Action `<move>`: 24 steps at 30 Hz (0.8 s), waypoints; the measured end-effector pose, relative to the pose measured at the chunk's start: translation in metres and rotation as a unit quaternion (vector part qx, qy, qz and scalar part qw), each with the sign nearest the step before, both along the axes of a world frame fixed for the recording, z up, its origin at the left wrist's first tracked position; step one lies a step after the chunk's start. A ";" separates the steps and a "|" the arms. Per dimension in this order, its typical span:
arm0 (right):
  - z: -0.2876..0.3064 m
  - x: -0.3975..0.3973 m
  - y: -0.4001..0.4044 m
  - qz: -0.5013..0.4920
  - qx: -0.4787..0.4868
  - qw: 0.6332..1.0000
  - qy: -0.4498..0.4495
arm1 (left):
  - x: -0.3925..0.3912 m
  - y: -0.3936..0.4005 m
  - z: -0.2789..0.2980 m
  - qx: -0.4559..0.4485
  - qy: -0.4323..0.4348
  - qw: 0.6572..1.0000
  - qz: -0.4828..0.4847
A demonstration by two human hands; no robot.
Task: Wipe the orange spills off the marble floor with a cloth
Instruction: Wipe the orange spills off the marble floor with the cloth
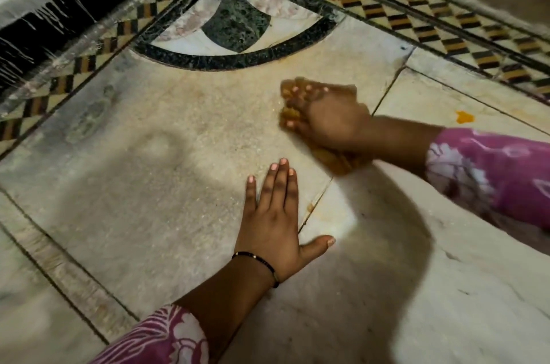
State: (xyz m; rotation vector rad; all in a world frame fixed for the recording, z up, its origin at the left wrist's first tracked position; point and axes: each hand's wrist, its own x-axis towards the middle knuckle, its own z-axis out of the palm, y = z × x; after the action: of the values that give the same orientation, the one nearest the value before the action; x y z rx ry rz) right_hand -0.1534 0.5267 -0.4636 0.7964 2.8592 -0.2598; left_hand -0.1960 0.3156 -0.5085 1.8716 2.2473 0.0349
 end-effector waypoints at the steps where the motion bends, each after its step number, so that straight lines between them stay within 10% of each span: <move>1: 0.003 -0.009 0.019 -0.034 -0.009 0.999 0.000 | 0.001 0.001 0.001 -0.002 0.000 1.000 -0.001; 8: 0.019 0.010 0.068 -0.285 0.046 0.950 -0.118 | 0.000 0.001 -0.001 0.007 -0.009 1.000 0.001; 13: 0.007 -0.025 0.013 -0.112 0.020 0.992 -0.061 | 0.000 0.002 0.000 0.001 0.001 1.000 0.000; 24: 0.025 0.020 0.035 -0.228 0.032 0.968 -0.100 | -0.001 0.000 -0.002 0.011 -0.009 1.000 -0.002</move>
State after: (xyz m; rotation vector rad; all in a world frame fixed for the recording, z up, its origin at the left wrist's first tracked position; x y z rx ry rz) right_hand -0.1336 0.5616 -0.4382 1.4041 2.4759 -0.1293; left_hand -0.1967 0.3159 -0.5102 1.8791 2.2400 0.0745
